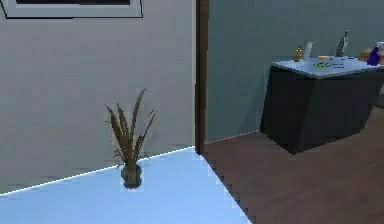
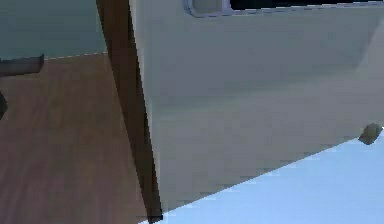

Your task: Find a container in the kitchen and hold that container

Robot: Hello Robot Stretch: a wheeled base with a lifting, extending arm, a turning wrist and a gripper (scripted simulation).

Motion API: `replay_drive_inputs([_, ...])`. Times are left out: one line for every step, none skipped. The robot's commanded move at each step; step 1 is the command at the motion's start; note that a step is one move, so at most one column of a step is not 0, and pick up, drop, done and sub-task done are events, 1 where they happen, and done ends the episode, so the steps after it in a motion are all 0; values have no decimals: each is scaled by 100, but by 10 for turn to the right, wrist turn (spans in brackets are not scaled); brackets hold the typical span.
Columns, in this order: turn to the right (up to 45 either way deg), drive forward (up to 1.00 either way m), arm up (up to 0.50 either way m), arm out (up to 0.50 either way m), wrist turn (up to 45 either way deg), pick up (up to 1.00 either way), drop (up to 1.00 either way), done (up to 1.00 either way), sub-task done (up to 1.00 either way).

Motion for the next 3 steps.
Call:
replay_drive_inputs([270,0,0,0,0,0,0,0,0])
replay_drive_inputs([0,70,0,0,0,0,0,0,0])
replay_drive_inputs([330,0,0,0,0,0,0,0,0])
